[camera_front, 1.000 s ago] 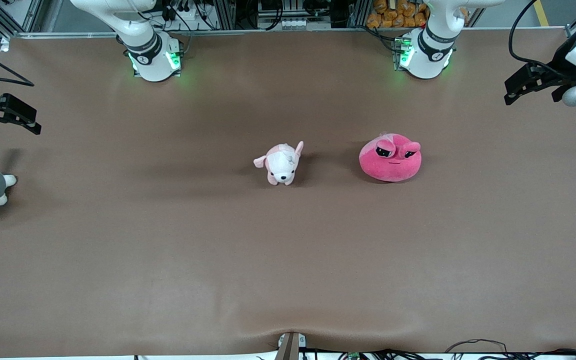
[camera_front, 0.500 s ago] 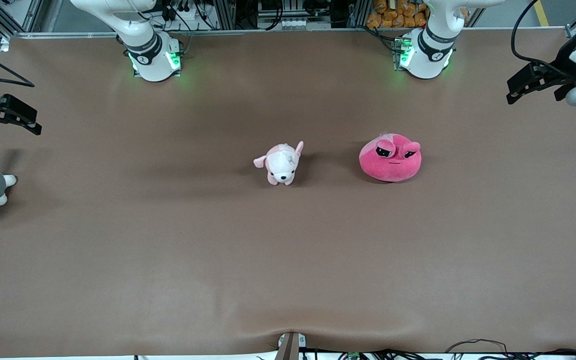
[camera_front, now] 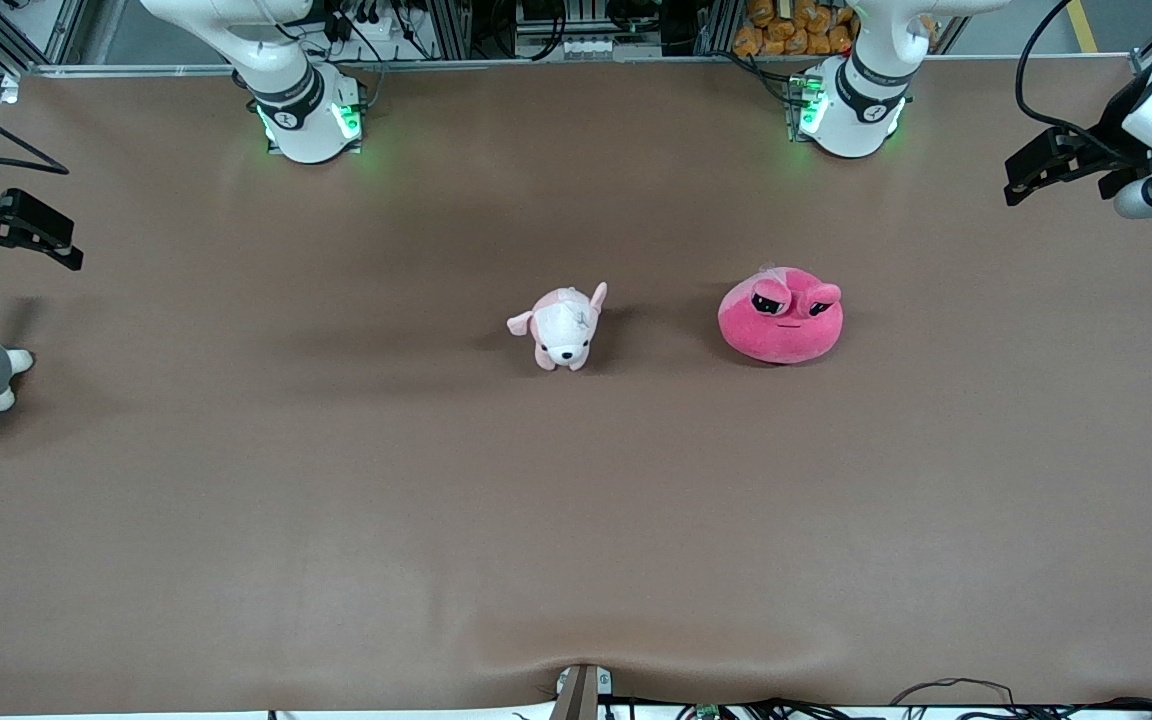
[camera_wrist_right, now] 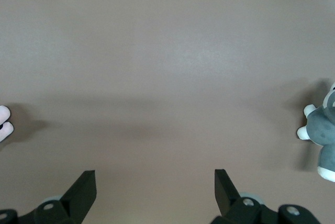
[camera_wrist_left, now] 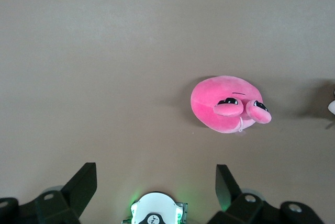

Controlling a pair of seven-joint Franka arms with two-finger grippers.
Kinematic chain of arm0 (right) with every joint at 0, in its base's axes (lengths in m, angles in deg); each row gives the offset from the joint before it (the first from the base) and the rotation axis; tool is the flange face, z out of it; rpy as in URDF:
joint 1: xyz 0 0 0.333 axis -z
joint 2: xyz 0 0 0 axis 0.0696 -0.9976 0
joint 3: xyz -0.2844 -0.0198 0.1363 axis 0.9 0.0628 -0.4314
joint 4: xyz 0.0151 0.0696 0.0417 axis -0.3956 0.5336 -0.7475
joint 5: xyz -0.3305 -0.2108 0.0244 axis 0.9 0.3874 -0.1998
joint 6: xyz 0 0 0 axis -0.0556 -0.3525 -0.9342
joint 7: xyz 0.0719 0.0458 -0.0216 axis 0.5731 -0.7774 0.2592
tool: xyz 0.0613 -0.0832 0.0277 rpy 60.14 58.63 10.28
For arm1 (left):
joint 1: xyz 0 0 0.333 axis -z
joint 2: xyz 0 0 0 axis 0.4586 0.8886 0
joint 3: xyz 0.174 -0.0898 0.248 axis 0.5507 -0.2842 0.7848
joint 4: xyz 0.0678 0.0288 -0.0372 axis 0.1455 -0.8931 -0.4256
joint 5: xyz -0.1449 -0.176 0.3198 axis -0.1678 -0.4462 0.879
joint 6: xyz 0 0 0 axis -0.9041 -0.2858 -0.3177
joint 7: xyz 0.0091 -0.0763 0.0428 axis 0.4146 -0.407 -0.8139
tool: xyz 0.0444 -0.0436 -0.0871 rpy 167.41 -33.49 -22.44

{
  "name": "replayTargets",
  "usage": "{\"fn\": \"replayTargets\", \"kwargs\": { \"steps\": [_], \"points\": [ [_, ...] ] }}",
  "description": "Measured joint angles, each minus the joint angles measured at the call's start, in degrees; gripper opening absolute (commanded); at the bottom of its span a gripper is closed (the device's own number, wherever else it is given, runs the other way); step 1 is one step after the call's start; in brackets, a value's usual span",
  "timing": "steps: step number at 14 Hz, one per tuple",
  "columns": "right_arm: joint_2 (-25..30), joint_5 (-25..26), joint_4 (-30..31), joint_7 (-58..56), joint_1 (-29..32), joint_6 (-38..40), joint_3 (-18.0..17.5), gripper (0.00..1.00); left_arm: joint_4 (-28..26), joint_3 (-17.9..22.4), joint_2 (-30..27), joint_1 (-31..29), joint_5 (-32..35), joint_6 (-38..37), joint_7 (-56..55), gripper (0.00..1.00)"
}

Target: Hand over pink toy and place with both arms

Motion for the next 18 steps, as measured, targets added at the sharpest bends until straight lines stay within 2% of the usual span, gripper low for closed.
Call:
{"fn": "replayTargets", "kwargs": {
  "steps": [18],
  "points": [
    [-0.2,0.0,0.0,0.0,0.0,0.0,0.1,1.00,-1.8,0.0,0.0,0.0,0.0,-0.3,0.0,1.00]
  ]
}}
